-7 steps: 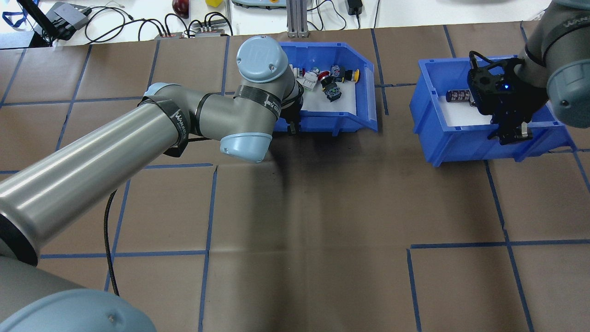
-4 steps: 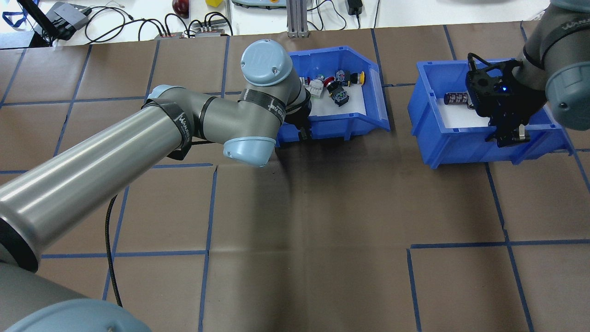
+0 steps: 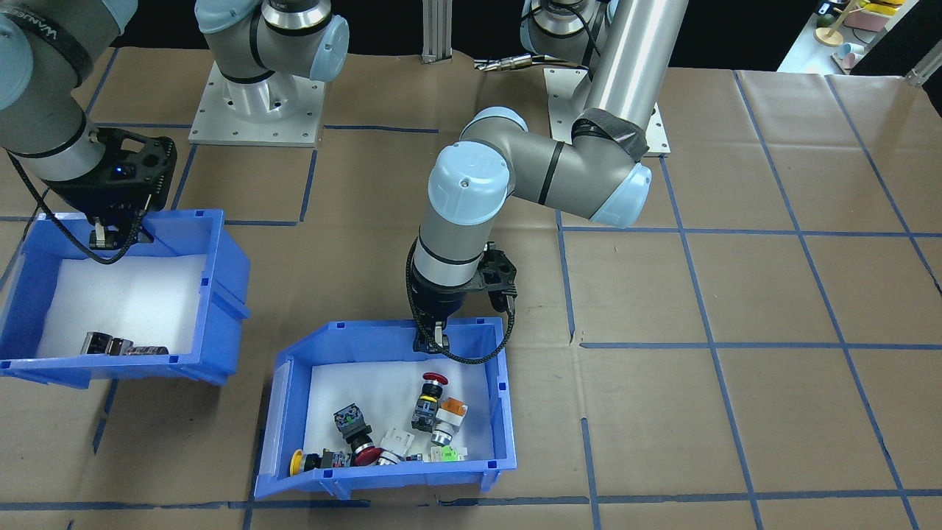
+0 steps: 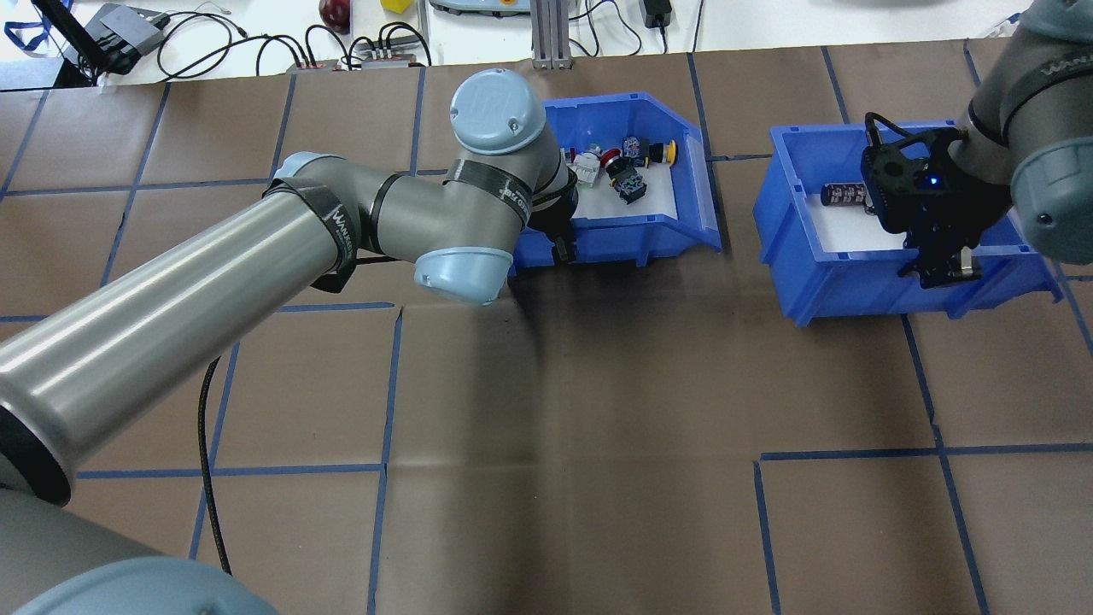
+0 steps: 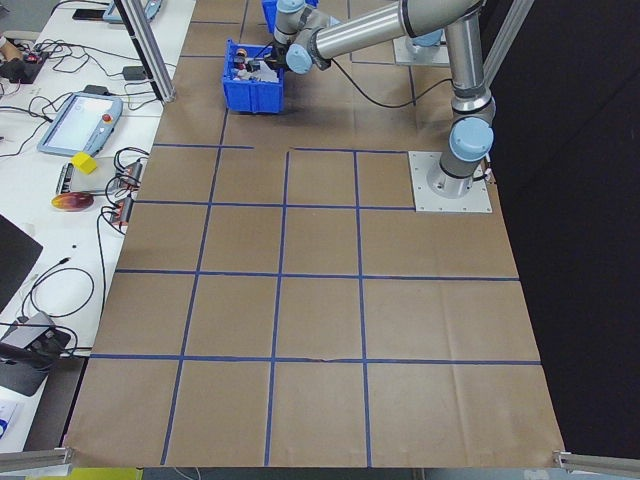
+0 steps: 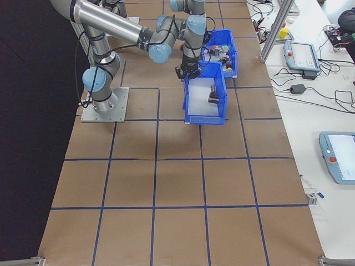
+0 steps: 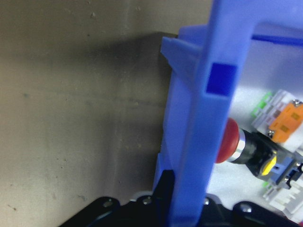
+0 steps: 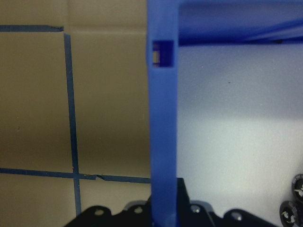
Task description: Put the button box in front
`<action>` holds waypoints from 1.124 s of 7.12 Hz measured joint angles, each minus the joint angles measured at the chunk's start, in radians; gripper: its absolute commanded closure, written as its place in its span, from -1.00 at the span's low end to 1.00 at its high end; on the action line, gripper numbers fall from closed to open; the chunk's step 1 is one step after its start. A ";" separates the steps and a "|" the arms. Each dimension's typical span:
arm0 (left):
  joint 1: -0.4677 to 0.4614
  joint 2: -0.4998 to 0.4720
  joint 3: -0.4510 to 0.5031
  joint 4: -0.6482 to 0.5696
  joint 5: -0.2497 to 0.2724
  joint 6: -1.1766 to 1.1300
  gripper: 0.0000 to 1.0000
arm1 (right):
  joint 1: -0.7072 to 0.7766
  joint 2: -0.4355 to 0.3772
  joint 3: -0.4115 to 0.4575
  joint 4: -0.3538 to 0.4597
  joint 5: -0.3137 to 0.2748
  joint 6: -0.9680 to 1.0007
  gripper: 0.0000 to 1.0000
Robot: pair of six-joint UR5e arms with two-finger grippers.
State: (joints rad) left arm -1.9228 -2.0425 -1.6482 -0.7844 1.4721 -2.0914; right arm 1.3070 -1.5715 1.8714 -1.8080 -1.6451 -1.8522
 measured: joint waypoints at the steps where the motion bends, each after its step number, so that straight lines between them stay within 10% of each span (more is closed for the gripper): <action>1: 0.001 -0.001 0.001 -0.003 0.002 0.018 0.88 | 0.000 -0.021 0.024 0.000 0.000 0.002 0.91; 4: 0.006 0.001 0.001 -0.014 0.004 0.030 -0.83 | 0.003 -0.106 0.122 -0.002 -0.001 0.012 0.91; 8: 0.009 0.053 0.001 -0.117 0.116 0.077 -0.98 | 0.012 -0.205 0.218 -0.001 0.002 0.075 0.91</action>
State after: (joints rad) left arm -1.9139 -1.9891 -1.6467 -0.9014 1.5879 -2.0139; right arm 1.3192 -1.7761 2.0897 -1.8087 -1.6432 -1.7776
